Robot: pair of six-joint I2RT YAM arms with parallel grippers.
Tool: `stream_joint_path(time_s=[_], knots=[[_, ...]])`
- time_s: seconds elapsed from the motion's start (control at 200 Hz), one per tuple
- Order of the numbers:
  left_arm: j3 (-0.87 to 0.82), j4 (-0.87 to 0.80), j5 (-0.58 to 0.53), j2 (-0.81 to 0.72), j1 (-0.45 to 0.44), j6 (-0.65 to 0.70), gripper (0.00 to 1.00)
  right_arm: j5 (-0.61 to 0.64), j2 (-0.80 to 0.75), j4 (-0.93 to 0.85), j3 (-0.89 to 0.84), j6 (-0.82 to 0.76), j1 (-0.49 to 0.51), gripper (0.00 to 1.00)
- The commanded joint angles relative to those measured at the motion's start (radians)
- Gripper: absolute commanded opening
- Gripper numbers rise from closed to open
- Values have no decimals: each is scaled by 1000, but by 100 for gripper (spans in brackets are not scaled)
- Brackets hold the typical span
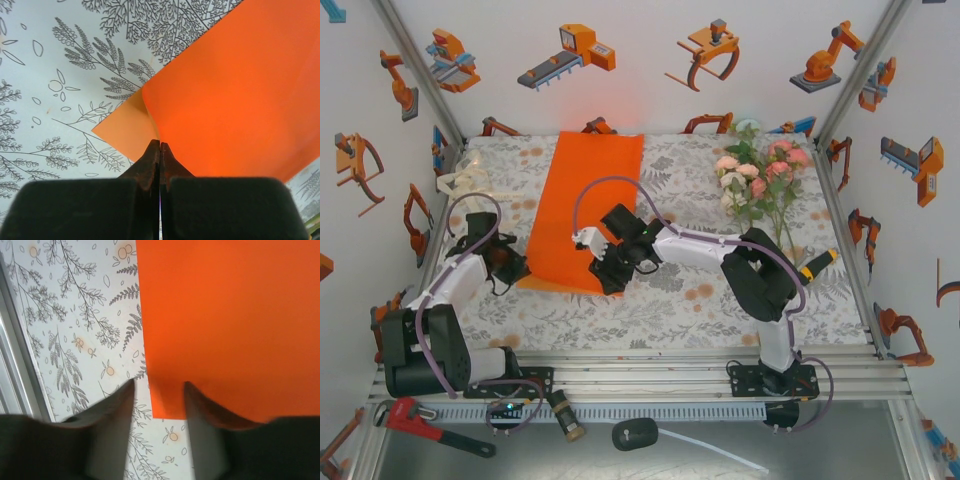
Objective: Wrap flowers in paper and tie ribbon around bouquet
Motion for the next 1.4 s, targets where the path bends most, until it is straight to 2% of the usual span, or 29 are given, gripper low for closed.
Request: stream_joint_path(time_s=[0.0, 0.125, 0.19, 0.295, 0.41, 0.611, 0.706, 0.831, 0.851, 0.901, 0.961, 1.016, 1.081, 1.156, 1.221, 1.397], knots=[[45, -5, 21, -47, -25, 6, 0, 73, -54, 80, 24, 134, 1, 52], [71, -16, 8, -64, -69, -10, 0, 98, -65, 320, 7, 412, 16, 55], [78, -16, 14, -64, -82, -27, 0, 111, -42, 456, -3, 484, 48, 57], [88, -15, 24, -60, -98, -37, 0, 193, 21, 546, 34, 490, 94, 63], [96, -16, 31, -69, -104, -47, 0, 244, 110, 558, 111, 484, 105, 64], [95, -19, 21, -97, -106, -64, 0, 174, 200, 555, 200, 526, 107, 55], [95, -15, 28, -101, -107, -70, 0, 161, 231, 553, 219, 537, 109, 43], [88, 16, 64, -113, -107, -63, 0, 209, 241, 545, 237, 543, 108, 1], [86, 24, 74, -120, -107, -54, 0, 215, 237, 546, 235, 547, 108, 0], [73, 30, 73, -155, -107, -34, 16, 229, 221, 554, 220, 567, 106, 0], [38, 13, -3, -255, -107, -34, 37, 240, 191, 588, 178, 582, 102, 0], [-3, -26, -109, -369, -104, -67, 47, 283, 156, 636, 124, 597, 101, 0], [-45, -83, -220, -477, -101, -133, 52, 353, 121, 687, 73, 629, 98, 0], [-99, -73, -225, -537, -101, -198, 51, 453, 98, 704, 44, 678, 95, 0], [-130, -53, -181, -520, -102, -250, 45, 511, 90, 705, 35, 712, 94, 0], [-184, 119, -56, -310, -105, -280, 26, 583, 72, 787, -19, 769, 94, 0]])
